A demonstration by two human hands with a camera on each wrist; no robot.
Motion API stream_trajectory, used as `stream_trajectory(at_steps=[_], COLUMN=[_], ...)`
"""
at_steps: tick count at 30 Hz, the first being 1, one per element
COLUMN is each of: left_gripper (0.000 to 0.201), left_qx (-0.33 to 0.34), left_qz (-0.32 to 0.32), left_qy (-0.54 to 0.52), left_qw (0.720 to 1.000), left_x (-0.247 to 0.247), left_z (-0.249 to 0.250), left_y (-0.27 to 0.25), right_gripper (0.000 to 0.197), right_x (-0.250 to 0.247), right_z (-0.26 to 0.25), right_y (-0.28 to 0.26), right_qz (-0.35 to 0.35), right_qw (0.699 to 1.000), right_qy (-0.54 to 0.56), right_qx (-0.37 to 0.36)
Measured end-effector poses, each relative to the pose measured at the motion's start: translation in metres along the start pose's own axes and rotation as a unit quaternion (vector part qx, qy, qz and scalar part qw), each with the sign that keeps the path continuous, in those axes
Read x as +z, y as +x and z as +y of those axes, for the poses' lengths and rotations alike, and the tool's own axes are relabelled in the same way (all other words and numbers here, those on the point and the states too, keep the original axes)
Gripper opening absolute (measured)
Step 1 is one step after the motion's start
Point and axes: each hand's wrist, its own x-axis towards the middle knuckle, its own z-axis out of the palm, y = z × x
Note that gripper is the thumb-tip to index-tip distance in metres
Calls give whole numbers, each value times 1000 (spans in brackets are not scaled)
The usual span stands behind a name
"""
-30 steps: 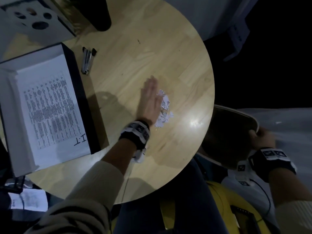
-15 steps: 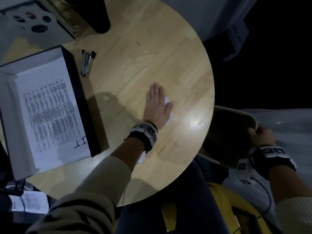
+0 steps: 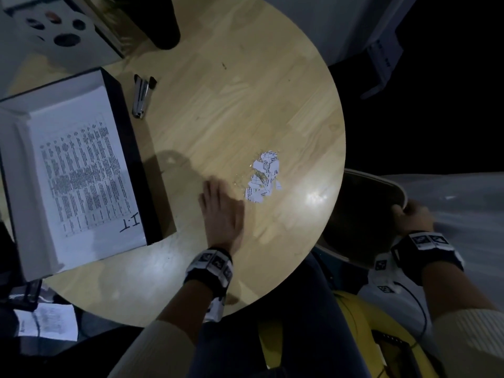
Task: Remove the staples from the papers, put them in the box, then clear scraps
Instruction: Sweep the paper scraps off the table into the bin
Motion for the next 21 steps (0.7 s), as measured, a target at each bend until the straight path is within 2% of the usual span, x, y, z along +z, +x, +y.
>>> stream_trajectory(at_steps=[4, 7, 11, 14, 16, 19, 21], left_gripper=[78, 80, 67, 66, 67, 73, 74], left_qx=[7, 21, 41, -3, 13, 74, 51], left_qz=[-12, -16, 60, 107, 79, 1, -30], left_qy=[6, -36, -117, -134, -88, -30, -14], left_qw=[1000, 999, 990, 985, 993, 997, 998], left_x=[25, 27, 8, -11, -16, -4, 5], left_z=[53, 76, 56, 22, 16, 39, 57], left_y=[7, 16, 31, 52, 69, 87, 88], right_gripper=[29, 29, 31, 30, 29, 28, 27], right_x=[-3, -10, -19, -23, -24, -22, -21], right_z=[4, 13, 22, 26, 29, 30, 29], right_y=[-1, 0, 0, 1, 2, 3, 1], right_qz=[-1, 5, 17, 23, 21, 21, 23], right_qw=[1000, 999, 999, 999, 999, 999, 999], right_qy=[17, 34, 36, 37, 35, 37, 36], right_qx=[-6, -1, 16, 18, 16, 13, 9])
